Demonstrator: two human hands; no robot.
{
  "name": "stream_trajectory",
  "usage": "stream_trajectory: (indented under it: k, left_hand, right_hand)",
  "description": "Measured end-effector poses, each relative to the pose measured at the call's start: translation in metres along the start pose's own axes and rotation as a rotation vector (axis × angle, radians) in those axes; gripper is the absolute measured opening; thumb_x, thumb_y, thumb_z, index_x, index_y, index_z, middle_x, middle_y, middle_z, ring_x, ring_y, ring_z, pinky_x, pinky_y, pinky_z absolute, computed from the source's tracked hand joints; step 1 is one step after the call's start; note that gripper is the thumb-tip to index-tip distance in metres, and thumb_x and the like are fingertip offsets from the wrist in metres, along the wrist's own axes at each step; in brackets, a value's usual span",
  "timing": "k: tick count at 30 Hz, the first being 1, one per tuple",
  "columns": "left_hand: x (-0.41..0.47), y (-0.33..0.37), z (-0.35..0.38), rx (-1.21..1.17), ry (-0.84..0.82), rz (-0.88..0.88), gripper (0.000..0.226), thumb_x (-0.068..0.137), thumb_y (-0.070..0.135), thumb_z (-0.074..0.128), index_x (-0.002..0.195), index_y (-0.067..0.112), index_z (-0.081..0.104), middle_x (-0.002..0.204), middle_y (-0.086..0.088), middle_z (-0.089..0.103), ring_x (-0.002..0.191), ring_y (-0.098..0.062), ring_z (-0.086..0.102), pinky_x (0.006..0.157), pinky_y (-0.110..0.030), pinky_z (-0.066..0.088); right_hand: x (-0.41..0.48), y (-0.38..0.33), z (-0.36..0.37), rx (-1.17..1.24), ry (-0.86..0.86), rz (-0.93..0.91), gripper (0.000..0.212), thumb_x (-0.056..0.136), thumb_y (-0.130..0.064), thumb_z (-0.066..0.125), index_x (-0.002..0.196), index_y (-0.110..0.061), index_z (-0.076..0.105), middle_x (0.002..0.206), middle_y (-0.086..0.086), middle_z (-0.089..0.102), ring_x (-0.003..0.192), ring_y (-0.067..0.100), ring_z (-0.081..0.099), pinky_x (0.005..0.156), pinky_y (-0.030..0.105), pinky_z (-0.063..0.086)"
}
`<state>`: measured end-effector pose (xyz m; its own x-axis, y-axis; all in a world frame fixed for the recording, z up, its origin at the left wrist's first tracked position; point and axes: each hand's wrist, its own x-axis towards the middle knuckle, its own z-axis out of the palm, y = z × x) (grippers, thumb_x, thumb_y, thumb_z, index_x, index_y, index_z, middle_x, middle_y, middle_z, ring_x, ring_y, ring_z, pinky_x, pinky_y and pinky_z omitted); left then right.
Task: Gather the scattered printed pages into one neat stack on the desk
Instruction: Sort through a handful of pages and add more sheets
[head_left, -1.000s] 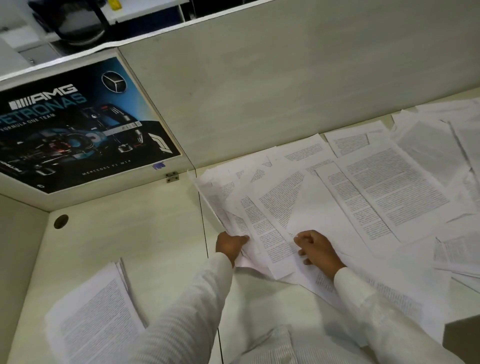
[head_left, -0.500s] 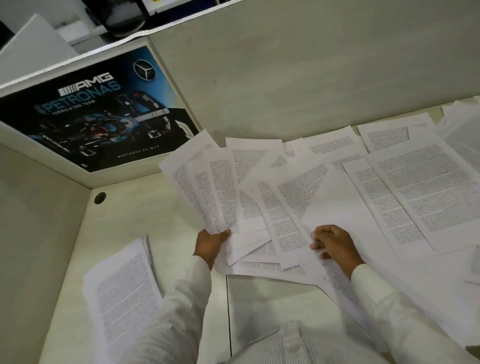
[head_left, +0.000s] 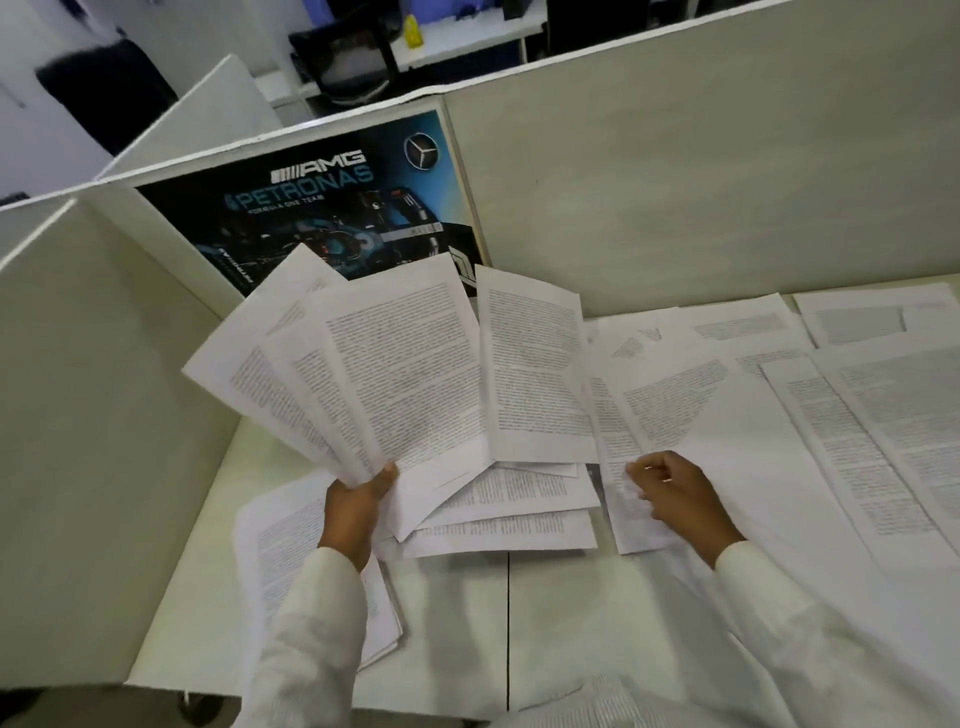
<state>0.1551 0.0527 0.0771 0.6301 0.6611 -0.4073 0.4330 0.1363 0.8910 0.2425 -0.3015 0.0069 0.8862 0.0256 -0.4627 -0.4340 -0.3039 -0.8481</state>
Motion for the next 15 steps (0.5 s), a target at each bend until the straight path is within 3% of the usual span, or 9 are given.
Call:
stream_trajectory:
  k: [3, 5, 9, 11, 15]
  left_hand:
    - [-0.002, -0.003, -0.023, -0.044, 0.014, 0.004, 0.053, 0.085, 0.021, 0.076, 0.132, 0.005, 0.058, 0.124, -0.008, 0.066, 0.111, -0.028, 0.062, 0.100, -0.040, 0.048]
    - [-0.004, -0.005, -0.036, -0.068, 0.022, 0.003, 0.053, 0.086, 0.020, 0.075, 0.134, 0.005, 0.056, 0.125, -0.007, 0.064, 0.111, -0.028, 0.061, 0.100, -0.039, 0.047]
    - [-0.011, -0.015, -0.052, -0.103, 0.011, 0.005, 0.050, 0.088, 0.017, 0.072, 0.134, 0.009, 0.053, 0.118, -0.003, 0.062, 0.105, -0.024, 0.058, 0.095, -0.034, 0.045]
    - [-0.014, -0.025, -0.056, -0.115, 0.005, -0.014, 0.051, 0.087, 0.017, 0.073, 0.134, 0.009, 0.053, 0.119, -0.003, 0.062, 0.105, -0.024, 0.059, 0.095, -0.034, 0.045]
    - [-0.020, -0.041, -0.060, -0.150, -0.009, -0.065, 0.055, 0.086, 0.016, 0.075, 0.136, 0.008, 0.054, 0.127, -0.008, 0.064, 0.109, -0.027, 0.061, 0.099, -0.039, 0.047]
  right_hand:
    - [-0.003, -0.021, 0.020, -0.011, -0.079, -0.054, 0.016, 0.088, -0.037, 0.069, 0.097, -0.023, 0.065, 0.098, 0.001, 0.069, 0.091, 0.021, 0.067, 0.077, 0.041, 0.059]
    - [-0.003, -0.036, 0.032, -0.038, -0.083, -0.082, 0.025, 0.088, -0.041, 0.069, 0.103, -0.022, 0.063, 0.104, 0.000, 0.067, 0.094, 0.019, 0.065, 0.085, 0.042, 0.058]
    - [0.000, -0.057, 0.053, -0.156, -0.082, -0.084, 0.069, 0.080, -0.061, 0.069, 0.133, -0.022, 0.047, 0.133, -0.001, 0.052, 0.119, 0.021, 0.053, 0.095, 0.034, 0.045]
    - [-0.003, -0.063, 0.067, -0.241, -0.147, -0.109, 0.089, 0.075, -0.066, 0.071, 0.143, -0.023, 0.034, 0.148, 0.001, 0.038, 0.134, 0.024, 0.042, 0.103, 0.037, 0.040]
    - [-0.018, -0.069, 0.104, -0.342, -0.196, -0.255, 0.105, 0.069, -0.068, 0.075, 0.148, -0.025, 0.023, 0.154, -0.001, 0.028, 0.143, 0.023, 0.028, 0.112, 0.039, 0.029]
